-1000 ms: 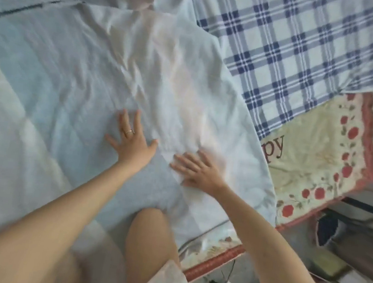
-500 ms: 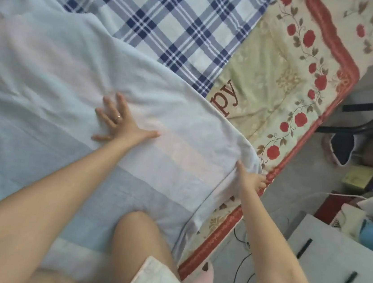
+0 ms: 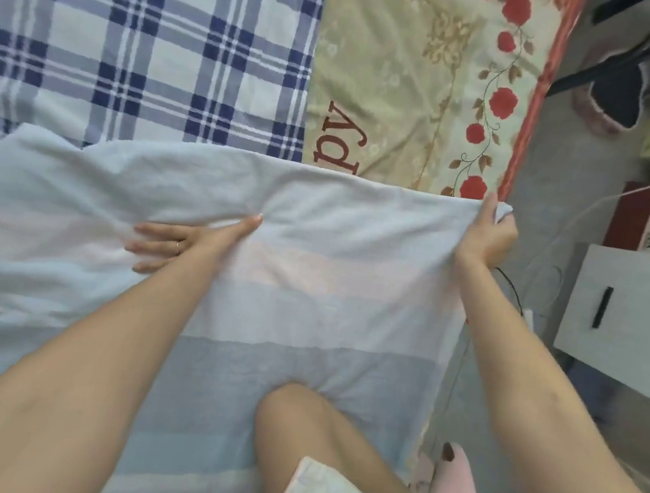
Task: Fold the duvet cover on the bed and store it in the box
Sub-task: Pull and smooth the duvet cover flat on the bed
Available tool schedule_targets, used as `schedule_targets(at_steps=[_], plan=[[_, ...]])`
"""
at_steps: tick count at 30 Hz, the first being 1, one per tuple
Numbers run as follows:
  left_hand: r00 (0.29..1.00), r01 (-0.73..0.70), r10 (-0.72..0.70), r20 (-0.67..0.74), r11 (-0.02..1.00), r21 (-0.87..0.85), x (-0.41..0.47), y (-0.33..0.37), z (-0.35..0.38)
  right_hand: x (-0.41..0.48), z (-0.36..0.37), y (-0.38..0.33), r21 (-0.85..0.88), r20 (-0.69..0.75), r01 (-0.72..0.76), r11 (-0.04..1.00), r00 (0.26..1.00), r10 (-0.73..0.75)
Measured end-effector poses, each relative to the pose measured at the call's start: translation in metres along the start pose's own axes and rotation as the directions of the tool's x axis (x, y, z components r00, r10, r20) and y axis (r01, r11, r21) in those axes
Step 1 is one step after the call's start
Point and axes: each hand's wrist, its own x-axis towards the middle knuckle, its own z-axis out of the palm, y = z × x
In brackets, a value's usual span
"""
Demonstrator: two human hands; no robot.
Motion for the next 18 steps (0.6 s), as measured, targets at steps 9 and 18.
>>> schedule_targets(at_steps=[9,18], plan=[[0.999,0.022,-0.022,-0.035,1.000,0.010,0.017,0.008,0.023,0.026,0.039,0.011,-0.245,-0.158,0.029,0.969,0.985,-0.069],[0.996,0.042,-0.047,-0.071,0.997,-0.059,0.011,0.015,0.024,-0.118,0.099,0.016,0.175,0.727,0.884,-0.435,-0.413,-0.548]])
